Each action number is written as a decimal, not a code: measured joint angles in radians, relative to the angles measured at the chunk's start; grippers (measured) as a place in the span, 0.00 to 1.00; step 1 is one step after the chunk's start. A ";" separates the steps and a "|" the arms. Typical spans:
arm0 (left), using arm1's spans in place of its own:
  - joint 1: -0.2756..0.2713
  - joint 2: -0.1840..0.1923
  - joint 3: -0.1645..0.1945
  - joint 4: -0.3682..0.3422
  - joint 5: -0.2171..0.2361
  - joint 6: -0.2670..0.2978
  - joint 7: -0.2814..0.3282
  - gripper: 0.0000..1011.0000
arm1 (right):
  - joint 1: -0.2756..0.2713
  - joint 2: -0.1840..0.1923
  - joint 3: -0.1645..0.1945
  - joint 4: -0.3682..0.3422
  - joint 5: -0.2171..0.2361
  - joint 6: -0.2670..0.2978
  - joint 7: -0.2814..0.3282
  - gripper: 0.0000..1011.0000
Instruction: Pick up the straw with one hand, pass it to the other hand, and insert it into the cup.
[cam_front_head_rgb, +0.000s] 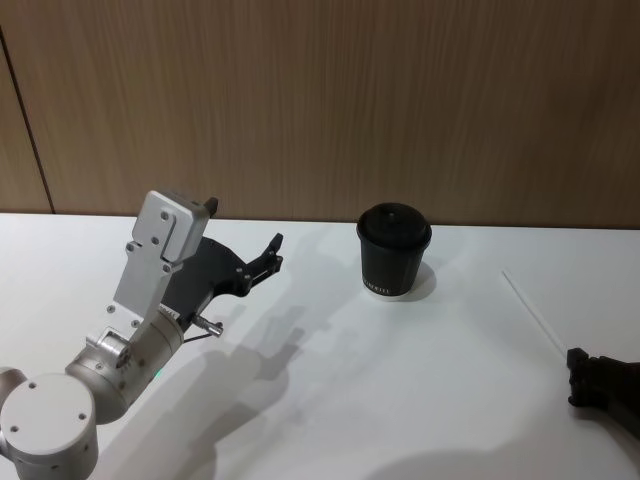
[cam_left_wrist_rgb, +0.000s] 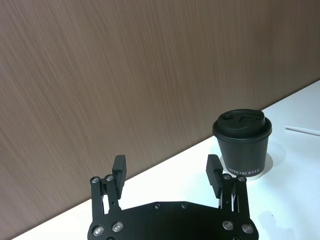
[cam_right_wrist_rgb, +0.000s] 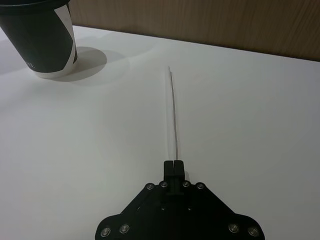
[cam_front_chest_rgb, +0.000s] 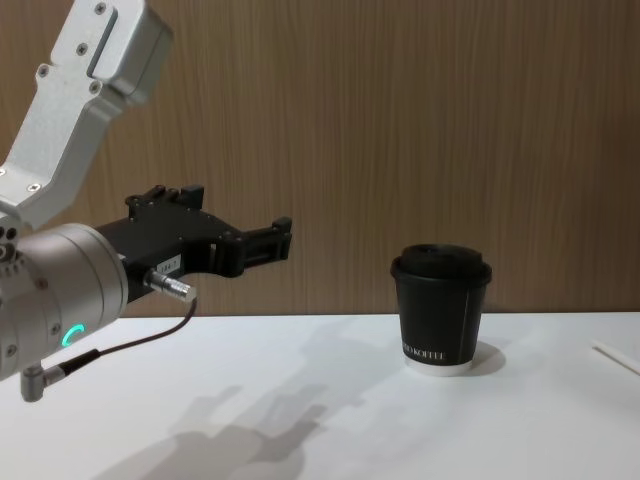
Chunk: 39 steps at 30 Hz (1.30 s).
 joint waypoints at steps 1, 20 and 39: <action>0.000 0.000 0.000 0.000 0.000 0.000 0.000 0.99 | 0.000 0.000 0.000 0.000 0.000 0.000 0.000 0.00; 0.000 0.000 0.000 0.000 0.000 0.000 0.000 0.99 | 0.011 -0.009 0.015 0.008 -0.001 -0.051 0.001 0.00; 0.000 0.000 0.000 0.000 0.000 0.000 0.000 0.99 | 0.051 -0.007 0.056 -0.002 0.019 -0.240 0.042 0.00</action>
